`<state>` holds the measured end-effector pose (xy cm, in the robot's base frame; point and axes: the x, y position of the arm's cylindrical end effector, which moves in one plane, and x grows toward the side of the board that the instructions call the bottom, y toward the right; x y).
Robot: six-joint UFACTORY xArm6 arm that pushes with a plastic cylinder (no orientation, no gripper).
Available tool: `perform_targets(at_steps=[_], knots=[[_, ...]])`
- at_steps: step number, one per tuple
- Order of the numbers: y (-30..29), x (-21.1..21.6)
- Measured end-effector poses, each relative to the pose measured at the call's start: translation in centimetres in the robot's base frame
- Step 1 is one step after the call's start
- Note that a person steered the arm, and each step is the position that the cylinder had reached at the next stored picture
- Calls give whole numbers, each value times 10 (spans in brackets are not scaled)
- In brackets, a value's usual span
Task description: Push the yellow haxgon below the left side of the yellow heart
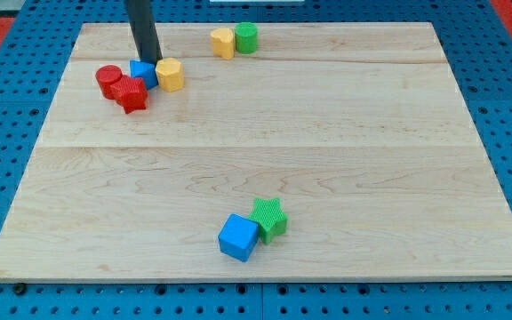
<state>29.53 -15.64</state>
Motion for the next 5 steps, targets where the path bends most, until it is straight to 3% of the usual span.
perform_targets(at_steps=[1, 2, 3, 4, 5], knots=[[-18, 33], [3, 45], [76, 38], [88, 25], [56, 59]])
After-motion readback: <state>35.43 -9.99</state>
